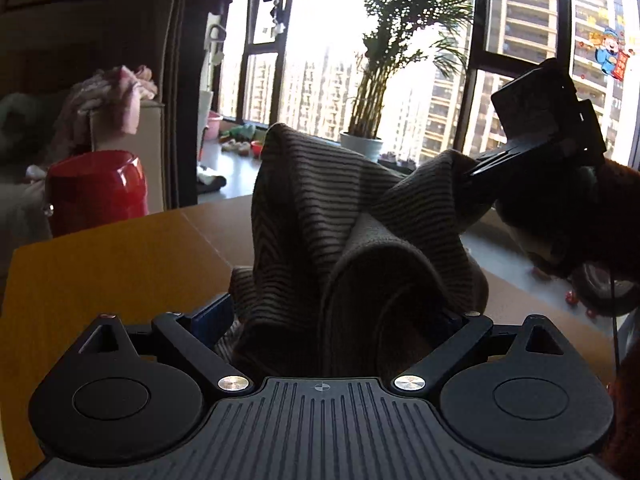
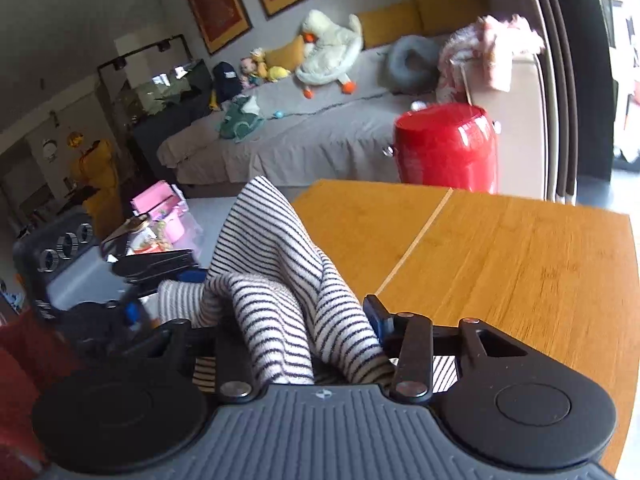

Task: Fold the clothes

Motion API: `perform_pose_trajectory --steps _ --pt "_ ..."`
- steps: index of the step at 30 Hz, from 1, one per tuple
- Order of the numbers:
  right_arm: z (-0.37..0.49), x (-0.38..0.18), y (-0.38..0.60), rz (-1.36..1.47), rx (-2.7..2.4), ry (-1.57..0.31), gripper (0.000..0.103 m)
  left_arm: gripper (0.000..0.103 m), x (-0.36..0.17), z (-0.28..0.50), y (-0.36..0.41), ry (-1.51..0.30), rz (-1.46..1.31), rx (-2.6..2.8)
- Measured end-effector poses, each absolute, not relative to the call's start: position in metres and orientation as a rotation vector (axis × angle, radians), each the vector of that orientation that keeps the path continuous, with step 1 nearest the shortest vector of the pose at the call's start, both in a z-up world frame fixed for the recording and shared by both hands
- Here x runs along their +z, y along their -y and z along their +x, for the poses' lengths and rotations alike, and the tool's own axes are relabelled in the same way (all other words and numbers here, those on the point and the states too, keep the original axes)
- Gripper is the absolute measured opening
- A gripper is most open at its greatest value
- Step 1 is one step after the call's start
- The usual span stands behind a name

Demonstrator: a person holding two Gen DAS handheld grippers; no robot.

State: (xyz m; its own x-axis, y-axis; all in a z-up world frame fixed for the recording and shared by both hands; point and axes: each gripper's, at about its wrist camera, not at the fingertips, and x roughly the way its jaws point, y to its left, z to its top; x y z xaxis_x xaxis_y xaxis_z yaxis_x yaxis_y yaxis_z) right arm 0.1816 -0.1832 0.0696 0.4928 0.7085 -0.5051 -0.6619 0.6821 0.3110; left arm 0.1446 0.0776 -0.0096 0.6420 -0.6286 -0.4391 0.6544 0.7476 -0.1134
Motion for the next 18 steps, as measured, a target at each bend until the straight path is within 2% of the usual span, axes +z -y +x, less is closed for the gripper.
perform_pose_trajectory --steps 3,10,13,18 --pt "0.174 0.087 0.185 0.047 0.842 -0.604 0.044 0.098 -0.001 0.143 -0.082 -0.433 0.033 -0.744" --pt "0.226 0.085 0.166 0.144 0.828 -0.614 0.068 0.101 0.025 0.155 -0.126 -0.384 -0.180 -0.682" --pt "0.263 0.059 0.154 0.202 0.743 -0.724 0.068 0.103 0.025 0.152 -0.136 -0.405 -0.191 -0.716" --pt "0.281 0.024 0.142 0.133 0.632 -0.785 0.068 0.103 0.015 0.162 -0.125 -0.486 -0.140 -0.711"
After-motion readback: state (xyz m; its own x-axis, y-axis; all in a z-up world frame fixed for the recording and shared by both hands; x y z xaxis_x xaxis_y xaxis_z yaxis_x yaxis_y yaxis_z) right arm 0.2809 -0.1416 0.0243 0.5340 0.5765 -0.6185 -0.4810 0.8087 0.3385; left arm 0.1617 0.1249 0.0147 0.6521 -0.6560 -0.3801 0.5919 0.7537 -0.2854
